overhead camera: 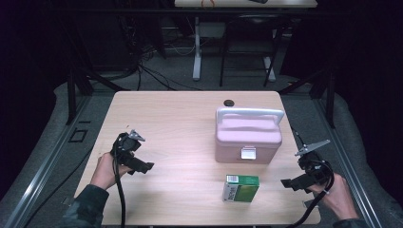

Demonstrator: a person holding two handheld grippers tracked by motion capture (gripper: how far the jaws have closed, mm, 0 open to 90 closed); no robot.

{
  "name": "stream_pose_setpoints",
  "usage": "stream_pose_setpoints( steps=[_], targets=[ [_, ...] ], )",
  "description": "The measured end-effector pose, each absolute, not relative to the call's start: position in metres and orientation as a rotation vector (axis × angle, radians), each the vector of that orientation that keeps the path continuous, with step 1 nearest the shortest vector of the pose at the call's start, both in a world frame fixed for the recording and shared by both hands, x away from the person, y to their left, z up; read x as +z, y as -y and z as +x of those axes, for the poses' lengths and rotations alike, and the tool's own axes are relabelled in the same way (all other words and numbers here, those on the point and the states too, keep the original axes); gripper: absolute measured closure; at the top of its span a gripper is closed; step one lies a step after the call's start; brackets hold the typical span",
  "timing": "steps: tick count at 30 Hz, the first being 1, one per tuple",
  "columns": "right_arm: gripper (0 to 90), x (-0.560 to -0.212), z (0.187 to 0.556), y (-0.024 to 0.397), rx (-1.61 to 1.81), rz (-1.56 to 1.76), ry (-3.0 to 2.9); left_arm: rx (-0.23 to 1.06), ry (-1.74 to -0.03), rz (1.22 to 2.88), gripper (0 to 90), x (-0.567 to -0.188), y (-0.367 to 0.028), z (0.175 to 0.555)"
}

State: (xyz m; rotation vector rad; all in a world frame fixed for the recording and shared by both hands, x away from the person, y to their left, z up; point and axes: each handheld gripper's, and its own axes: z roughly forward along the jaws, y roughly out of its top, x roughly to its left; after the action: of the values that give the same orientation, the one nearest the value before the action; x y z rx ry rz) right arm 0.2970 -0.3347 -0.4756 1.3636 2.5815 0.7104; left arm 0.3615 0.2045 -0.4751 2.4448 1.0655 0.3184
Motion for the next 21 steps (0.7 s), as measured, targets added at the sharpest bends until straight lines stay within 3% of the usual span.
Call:
stream_pose_setpoints(
  steps=[21],
  targets=[
    [0.0, -0.446, 0.334, 0.33, 0.718, 1.306, -2.605, 0.289, -0.885, 2.521, 0.2, -0.442, -0.144, 0.4]
  ],
)
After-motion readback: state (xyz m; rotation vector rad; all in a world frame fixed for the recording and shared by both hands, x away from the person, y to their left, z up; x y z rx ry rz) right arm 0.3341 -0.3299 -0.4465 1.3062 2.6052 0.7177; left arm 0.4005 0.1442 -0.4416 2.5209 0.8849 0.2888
